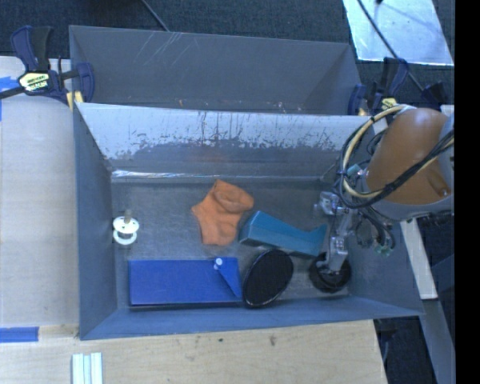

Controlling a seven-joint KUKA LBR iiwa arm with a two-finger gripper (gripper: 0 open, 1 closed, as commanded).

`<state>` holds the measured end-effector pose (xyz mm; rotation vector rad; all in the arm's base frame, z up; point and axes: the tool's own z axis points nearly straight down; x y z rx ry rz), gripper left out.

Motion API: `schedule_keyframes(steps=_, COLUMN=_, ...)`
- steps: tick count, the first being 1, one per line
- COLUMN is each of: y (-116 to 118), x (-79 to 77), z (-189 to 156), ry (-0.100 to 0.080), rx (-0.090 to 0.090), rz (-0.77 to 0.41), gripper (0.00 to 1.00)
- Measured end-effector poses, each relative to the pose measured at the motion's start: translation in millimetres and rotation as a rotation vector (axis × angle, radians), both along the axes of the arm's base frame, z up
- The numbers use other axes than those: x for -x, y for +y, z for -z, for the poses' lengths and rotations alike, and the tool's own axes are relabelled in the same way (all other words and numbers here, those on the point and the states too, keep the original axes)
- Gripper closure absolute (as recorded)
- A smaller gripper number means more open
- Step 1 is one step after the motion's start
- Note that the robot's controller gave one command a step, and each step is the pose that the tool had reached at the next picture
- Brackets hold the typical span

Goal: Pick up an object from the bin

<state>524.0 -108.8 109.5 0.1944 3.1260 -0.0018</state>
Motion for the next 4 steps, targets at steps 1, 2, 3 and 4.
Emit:
schedule_keyframes(steps=1, y=27.5, x=-5.9, z=33.4, ry=0.01, rx=-0.001, rz=0.02, gripper=0.0)
schedule_keyframes(steps=2, y=45.1, x=0.4, z=39.3, ry=0.009, rx=-0.002, rz=0.001, gripper=0.0)
schedule_keyframes(steps=3, y=47.8, x=-2.8, z=38.1, ry=0.006, rx=-0.001, rz=0.067, gripper=0.0)
schedule_keyframes(steps=4, y=79.3, x=-6.7, z=38.7, ry=0.004, rx=0.0, rz=0.113, gripper=0.0)
